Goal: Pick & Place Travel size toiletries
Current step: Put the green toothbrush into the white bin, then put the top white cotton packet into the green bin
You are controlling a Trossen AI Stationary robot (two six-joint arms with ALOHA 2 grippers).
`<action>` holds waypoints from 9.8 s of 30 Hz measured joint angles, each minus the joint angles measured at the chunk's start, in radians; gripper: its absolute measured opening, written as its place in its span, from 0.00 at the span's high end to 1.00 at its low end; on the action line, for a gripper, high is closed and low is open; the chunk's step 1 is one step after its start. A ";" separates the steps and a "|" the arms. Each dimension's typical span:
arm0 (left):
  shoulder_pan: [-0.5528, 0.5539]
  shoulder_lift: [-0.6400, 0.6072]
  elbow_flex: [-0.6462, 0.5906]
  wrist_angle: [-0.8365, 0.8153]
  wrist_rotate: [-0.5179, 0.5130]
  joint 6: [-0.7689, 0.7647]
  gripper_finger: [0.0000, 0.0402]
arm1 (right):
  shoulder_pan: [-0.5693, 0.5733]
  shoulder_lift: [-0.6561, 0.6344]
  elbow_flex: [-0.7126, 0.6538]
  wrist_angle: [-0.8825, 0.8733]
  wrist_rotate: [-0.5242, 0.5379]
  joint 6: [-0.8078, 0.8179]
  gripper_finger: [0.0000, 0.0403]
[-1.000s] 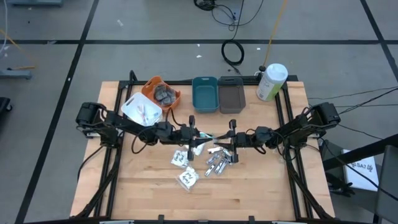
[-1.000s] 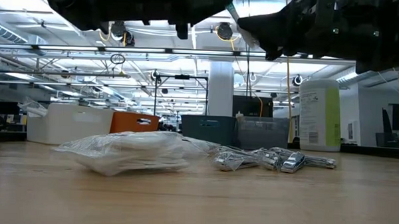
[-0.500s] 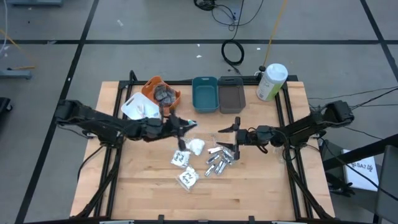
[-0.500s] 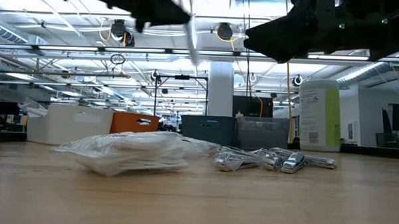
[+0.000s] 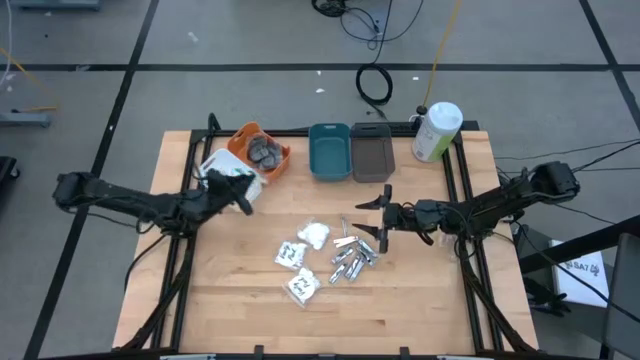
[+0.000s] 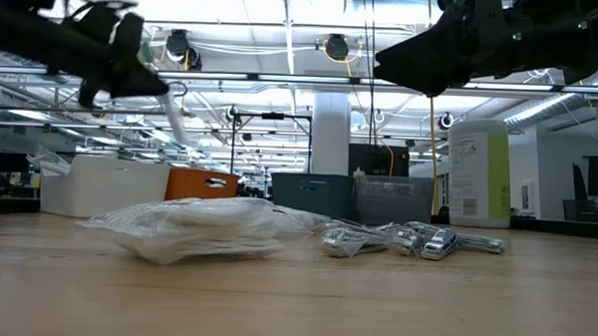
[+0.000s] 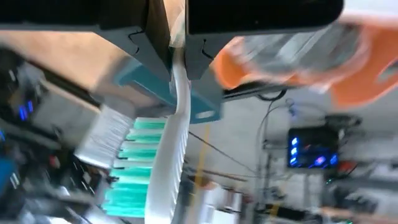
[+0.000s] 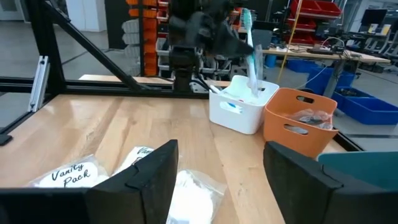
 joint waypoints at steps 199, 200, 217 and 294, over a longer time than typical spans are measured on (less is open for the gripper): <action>0.507 1.019 0.695 0.266 0.779 0.246 1.00 | -0.011 -0.476 -0.001 -0.654 -0.083 0.089 0.47; 0.507 1.040 0.719 0.247 0.780 0.246 1.00 | -0.011 -0.476 -0.001 -0.654 -0.082 0.088 0.47; 0.553 1.171 0.826 0.136 0.751 0.195 0.99 | -0.011 -0.476 -0.001 -0.655 -0.083 0.092 0.47; -0.149 1.119 0.826 -0.883 0.710 -0.064 0.69 | -0.011 -0.476 -0.001 -0.648 -0.083 0.113 0.47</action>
